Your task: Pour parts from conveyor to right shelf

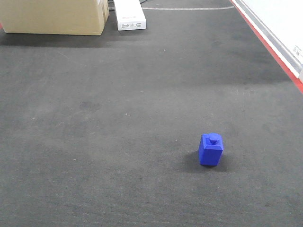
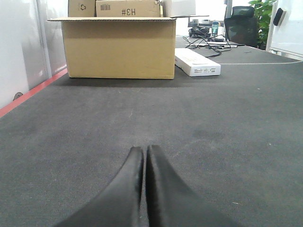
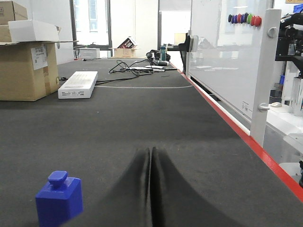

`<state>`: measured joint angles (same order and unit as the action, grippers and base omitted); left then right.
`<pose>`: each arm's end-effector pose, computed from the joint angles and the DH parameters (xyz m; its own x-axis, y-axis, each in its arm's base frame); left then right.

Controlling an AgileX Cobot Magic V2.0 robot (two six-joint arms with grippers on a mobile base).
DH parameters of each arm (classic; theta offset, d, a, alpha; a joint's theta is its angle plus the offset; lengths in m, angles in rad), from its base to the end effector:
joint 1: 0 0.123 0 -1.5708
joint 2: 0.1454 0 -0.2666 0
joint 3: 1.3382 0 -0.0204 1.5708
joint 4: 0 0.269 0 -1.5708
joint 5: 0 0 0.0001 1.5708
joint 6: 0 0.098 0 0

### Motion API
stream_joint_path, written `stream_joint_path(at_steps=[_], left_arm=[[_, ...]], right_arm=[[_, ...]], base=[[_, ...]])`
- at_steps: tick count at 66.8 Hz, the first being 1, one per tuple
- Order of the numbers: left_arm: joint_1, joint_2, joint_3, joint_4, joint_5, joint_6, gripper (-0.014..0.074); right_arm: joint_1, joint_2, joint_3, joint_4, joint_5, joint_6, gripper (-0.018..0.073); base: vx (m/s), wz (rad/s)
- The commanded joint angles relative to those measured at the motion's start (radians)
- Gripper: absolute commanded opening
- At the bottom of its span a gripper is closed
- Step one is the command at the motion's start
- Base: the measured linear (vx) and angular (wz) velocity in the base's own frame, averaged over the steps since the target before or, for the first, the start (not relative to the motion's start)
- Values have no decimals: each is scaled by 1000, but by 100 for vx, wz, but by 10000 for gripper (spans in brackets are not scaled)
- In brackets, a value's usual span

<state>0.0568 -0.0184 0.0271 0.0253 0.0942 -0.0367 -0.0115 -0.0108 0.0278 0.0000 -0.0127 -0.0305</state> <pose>0.0999 0.0059 0.1966 -0.0150 -0.0124 -0.9998 -0.0593 0.9982 -0.0115 0.1004 -0.0012 0.2060 0.0824 -0.0314 -0.9961 0.0140 0.9994 -0.0304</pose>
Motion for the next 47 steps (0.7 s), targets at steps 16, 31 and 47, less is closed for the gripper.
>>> stream_joint_path(at_steps=[16, 31, 47], left_arm=[[-1, -6, -20, -6, -71, -7, -6], [-1, -6, -20, -6, -71, -7, -6], [-11, -6, -20, -6, -71, -7, -6]], right_arm=[[-2, -12, 8, -9, -74, -10, -9], [-2, -12, 8, -9, -74, -10, -9], [-2, -12, 8, -9, -74, -10, -9]], base=[[0, 0], [0, 0], [0, 0]])
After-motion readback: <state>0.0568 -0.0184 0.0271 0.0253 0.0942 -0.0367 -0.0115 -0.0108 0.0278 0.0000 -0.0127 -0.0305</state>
